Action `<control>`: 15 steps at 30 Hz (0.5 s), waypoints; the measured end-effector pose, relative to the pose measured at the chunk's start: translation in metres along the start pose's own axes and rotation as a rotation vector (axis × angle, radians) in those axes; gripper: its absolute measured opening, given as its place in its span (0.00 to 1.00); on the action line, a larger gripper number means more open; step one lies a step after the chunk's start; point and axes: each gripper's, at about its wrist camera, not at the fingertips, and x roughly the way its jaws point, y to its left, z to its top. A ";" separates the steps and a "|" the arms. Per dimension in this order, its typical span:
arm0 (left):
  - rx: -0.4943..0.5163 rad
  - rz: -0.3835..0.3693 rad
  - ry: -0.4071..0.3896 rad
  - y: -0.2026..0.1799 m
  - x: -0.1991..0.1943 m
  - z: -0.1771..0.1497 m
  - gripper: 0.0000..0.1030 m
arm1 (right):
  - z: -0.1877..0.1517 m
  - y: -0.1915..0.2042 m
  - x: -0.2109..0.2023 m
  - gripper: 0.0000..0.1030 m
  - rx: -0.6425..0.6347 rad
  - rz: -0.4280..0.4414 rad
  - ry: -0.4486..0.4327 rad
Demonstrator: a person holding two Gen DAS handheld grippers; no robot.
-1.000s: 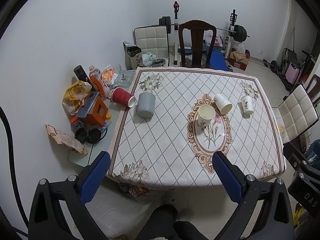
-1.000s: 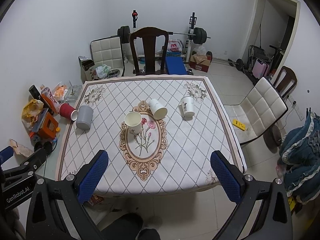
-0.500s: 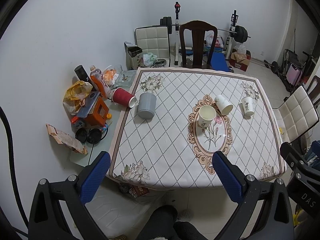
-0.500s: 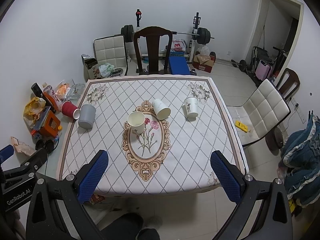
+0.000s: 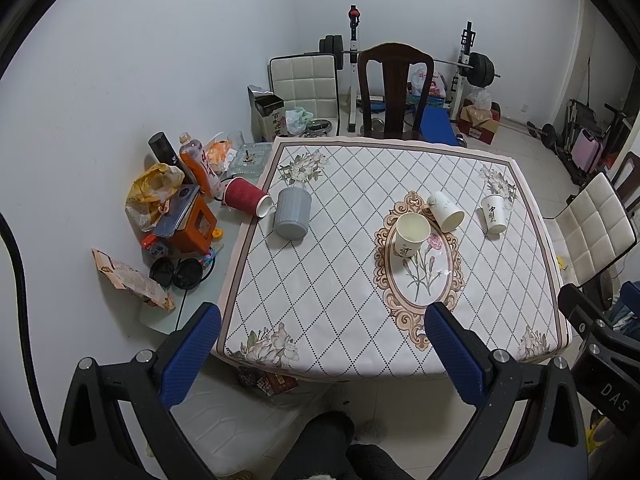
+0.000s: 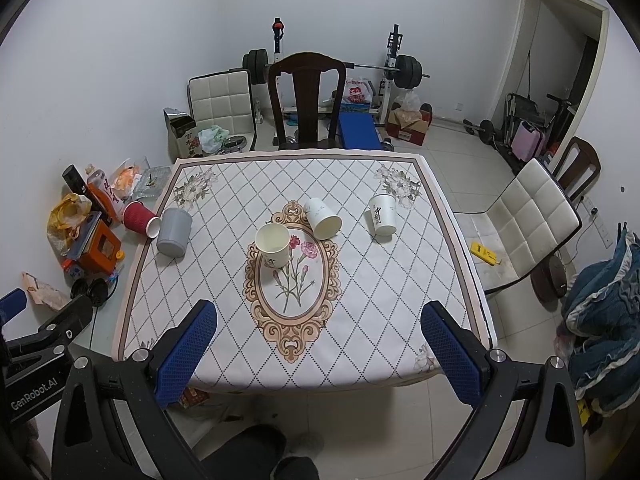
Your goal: Flip cup upright
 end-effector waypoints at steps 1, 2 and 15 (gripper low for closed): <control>0.001 0.001 0.000 0.000 0.000 0.000 1.00 | 0.000 0.000 0.000 1.00 0.001 0.000 0.000; 0.002 0.001 0.000 0.000 0.000 0.000 1.00 | 0.000 0.000 0.000 1.00 0.000 0.000 0.000; 0.003 0.001 -0.001 -0.002 -0.001 -0.001 1.00 | 0.000 -0.001 0.000 1.00 -0.001 0.002 0.001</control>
